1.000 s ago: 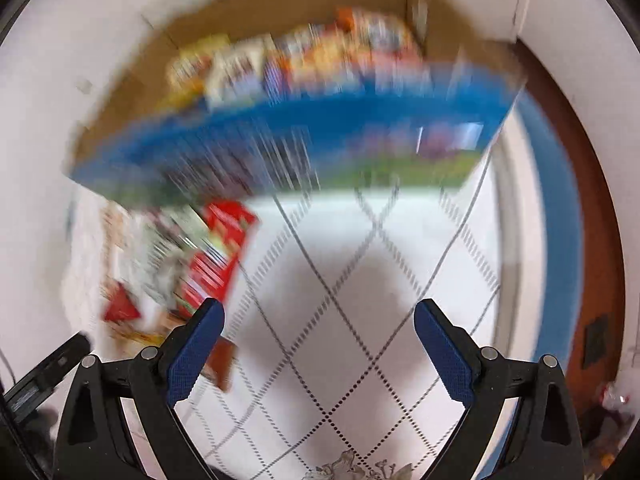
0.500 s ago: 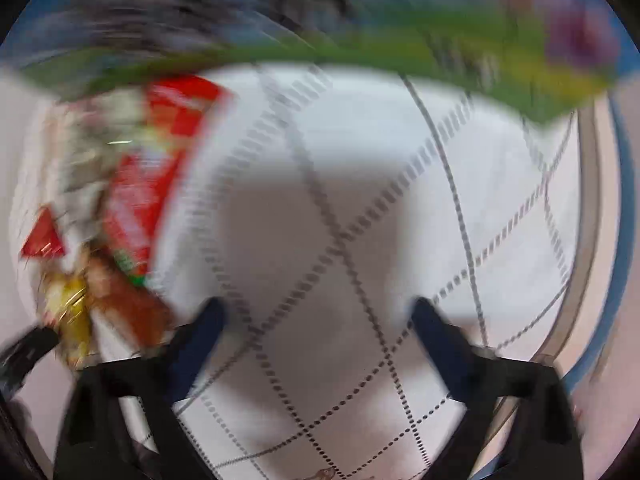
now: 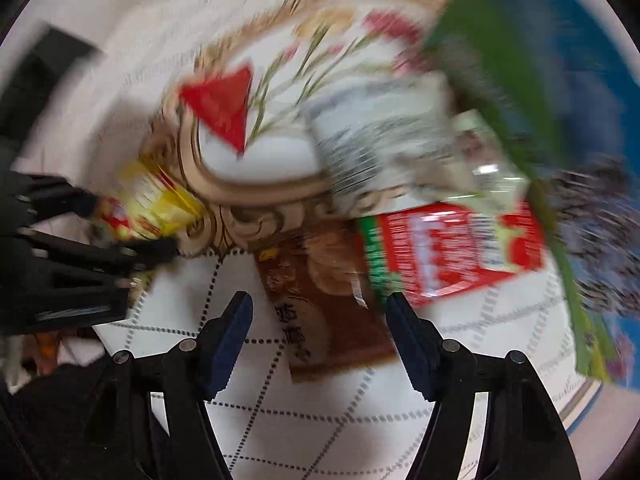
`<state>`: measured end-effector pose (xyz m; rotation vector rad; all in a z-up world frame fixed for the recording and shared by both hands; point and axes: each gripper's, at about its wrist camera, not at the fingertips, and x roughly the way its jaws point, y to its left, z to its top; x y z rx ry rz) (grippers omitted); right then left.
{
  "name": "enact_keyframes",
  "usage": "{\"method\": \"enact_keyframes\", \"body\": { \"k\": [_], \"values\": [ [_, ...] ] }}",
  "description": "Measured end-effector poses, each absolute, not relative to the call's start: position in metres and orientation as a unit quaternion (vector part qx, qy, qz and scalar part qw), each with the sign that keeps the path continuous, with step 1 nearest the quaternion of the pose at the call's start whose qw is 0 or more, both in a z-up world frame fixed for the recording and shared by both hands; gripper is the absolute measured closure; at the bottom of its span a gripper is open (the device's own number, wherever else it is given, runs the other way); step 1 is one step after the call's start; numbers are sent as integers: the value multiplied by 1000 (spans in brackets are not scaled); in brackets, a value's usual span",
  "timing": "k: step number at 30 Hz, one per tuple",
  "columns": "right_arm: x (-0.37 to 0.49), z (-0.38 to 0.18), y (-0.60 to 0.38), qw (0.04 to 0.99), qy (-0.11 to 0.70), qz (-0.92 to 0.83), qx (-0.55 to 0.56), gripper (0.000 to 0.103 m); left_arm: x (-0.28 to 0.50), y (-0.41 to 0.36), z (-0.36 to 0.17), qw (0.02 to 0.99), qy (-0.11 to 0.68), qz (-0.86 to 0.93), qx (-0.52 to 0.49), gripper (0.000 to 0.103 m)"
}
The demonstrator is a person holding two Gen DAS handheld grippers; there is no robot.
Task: Organize snacks
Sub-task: 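Grasp the yellow Guoba bag with the left tool while the right tool grasps the brown cookie pack, then carry both packs into the box and open both tools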
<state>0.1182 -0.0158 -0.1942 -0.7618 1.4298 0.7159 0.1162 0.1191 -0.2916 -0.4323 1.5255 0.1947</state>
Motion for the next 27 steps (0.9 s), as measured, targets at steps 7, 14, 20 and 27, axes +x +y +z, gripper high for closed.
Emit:
{"method": "enact_keyframes", "body": {
  "k": [7, 14, 20, 27],
  "values": [
    [150, -197, -60, 648, 724, 207, -114, 39, 101, 107, -283, 706, 675, 96, -193, 47],
    [154, -195, -128, 623, 765, 149, 69, 36, 97, 75, -293, 697, 693, 64, -174, 33],
    [124, -189, -110, 660, 735, 153, 12, 29, 110, 65, -301, 693, 697, 54, -178, 33],
    [95, -206, -51, 682, 708, 158, -94, 29, 119, 93, -297, 704, 684, 67, -179, 39]
  ]
}}
